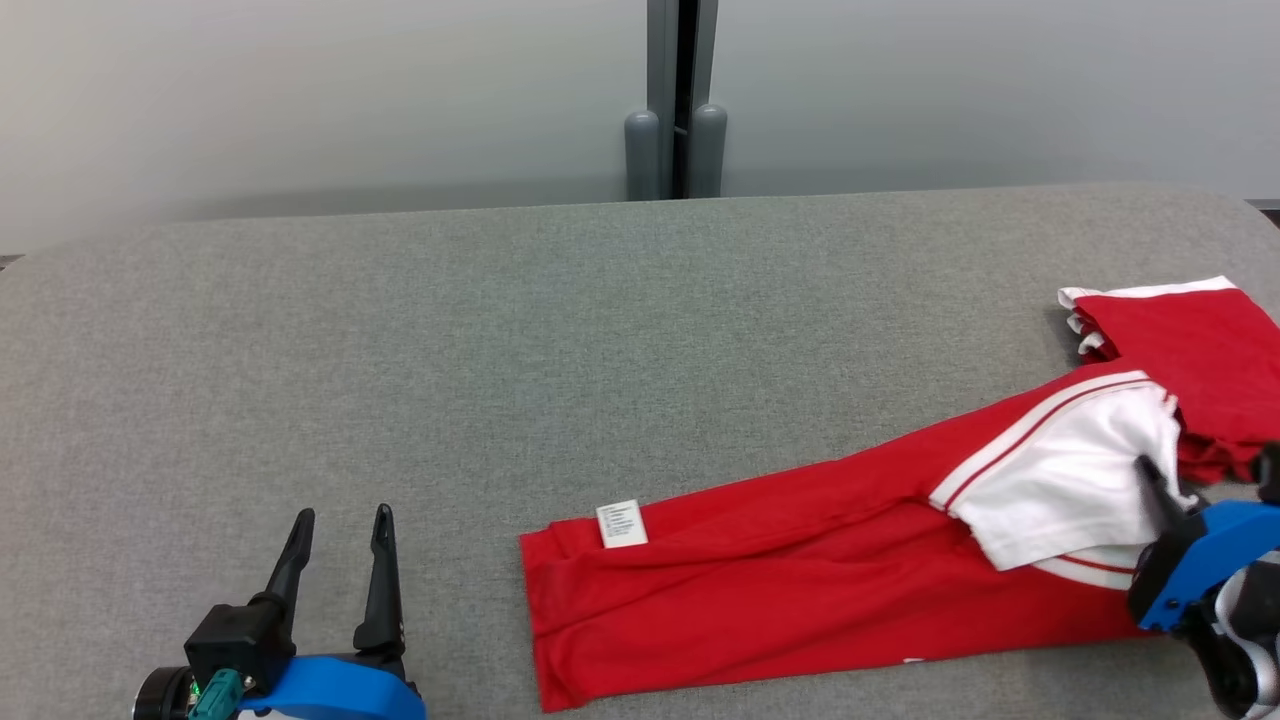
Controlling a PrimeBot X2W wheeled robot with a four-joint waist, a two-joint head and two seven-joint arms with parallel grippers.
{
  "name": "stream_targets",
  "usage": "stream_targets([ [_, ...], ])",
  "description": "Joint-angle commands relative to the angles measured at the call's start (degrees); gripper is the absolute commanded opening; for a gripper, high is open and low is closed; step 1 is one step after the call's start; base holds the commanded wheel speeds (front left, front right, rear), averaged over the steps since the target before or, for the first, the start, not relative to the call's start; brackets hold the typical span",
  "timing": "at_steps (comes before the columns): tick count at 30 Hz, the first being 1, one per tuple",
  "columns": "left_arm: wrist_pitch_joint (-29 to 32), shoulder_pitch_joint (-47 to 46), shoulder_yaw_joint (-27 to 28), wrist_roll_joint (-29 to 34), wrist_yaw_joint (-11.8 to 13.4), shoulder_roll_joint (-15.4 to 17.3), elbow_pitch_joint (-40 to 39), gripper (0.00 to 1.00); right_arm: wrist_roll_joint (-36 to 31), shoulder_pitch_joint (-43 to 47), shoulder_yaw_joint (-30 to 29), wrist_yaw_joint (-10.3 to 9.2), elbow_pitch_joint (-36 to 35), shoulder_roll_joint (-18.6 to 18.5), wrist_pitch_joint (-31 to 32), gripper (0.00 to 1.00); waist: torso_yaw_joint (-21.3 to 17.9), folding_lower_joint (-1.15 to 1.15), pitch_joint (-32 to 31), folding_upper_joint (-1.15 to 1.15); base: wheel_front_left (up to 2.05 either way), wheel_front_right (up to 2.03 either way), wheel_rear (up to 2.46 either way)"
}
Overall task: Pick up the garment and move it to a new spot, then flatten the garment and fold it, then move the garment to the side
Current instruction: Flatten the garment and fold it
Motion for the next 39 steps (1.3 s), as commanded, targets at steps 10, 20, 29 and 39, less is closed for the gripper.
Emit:
stream_targets([
  [10, 0.01, -1.49, -0.42, -0.3, 0.26, -0.03, 0.5, 1.0, 3.97, 2.17, 2.52, 0.01, -9.61, 3.92, 3.0, 0.0, -0.59, 0.0, -0.29, 0.0, 0.0, 0.0, 0.0],
  [20, -0.31, -2.61, -0.86, -0.39, 0.11, -0.67, 1.14, 1.0, 11.42, 2.76, 23.14, 0.01, -14.23, 9.45, 2.34, 0.0, 1.35, 0.0, -0.37, 0.0, 0.0, 0.0, 0.0],
  [29, -0.59, -3.23, -1.11, -0.49, -0.48, -1.38, 2.24, 1.0, 16.63, -1.35, 37.09, 0.01, -9.24, 10.03, -0.46, 0.0, 3.56, 0.0, -0.25, 0.0, 0.0, 0.0, 0.0],
  [39, -0.87, -3.41, -0.91, -0.14, -0.97, -2.06, 3.39, 1.0, 20.45, -5.28, 45.22, 0.01, -0.62, 10.05, -3.63, 1.0, 4.67, 0.0, -0.26, 0.0, 0.0, 0.0, 0.0],
])
